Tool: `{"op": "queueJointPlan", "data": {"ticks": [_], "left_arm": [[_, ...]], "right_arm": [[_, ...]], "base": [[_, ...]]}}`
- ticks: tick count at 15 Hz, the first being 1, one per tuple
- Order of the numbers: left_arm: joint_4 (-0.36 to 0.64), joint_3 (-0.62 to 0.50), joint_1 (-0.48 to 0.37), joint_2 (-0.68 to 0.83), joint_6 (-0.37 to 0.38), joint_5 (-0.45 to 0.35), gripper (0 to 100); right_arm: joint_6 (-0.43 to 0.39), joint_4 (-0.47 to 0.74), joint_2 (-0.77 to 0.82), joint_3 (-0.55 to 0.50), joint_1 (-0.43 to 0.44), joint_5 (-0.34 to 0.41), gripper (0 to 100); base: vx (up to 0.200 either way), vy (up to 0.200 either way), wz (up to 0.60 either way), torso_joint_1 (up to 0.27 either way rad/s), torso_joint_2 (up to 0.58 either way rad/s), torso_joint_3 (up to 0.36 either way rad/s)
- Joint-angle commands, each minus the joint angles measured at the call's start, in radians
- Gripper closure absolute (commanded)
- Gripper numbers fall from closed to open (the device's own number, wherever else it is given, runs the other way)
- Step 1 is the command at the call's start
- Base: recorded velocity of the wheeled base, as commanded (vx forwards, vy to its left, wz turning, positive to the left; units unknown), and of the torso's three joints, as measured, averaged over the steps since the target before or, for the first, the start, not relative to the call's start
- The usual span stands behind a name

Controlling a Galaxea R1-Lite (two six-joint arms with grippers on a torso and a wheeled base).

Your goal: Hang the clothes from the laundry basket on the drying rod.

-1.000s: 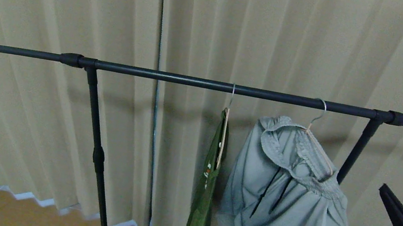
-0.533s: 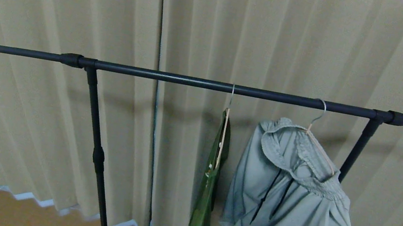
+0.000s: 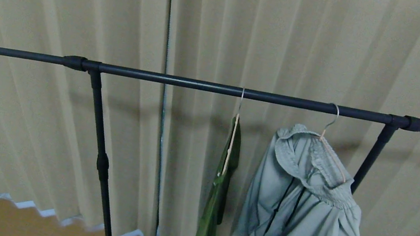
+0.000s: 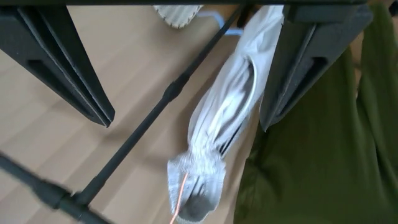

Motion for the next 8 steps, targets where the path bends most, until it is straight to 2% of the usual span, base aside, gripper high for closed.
{"op": "queueJointPlan", "data": {"ticks": [1,8], "left_arm": [[0.000,0.000,0.001,0.001,-0.003,-0.001,0],[0.000,-0.002,0.001,0.001,-0.030,-0.002,0]], "right_arm": [[-0.007,0.006,0.003,0.023,0.001,0.000,0],[-0.026,0.089,0.003,0.086,-0.025,-0.006,0]], "base": [[0.000,0.000,0.00,0.000,0.00,0.000],[0.000,0.000,0.00,0.000,0.00,0.000]]}}
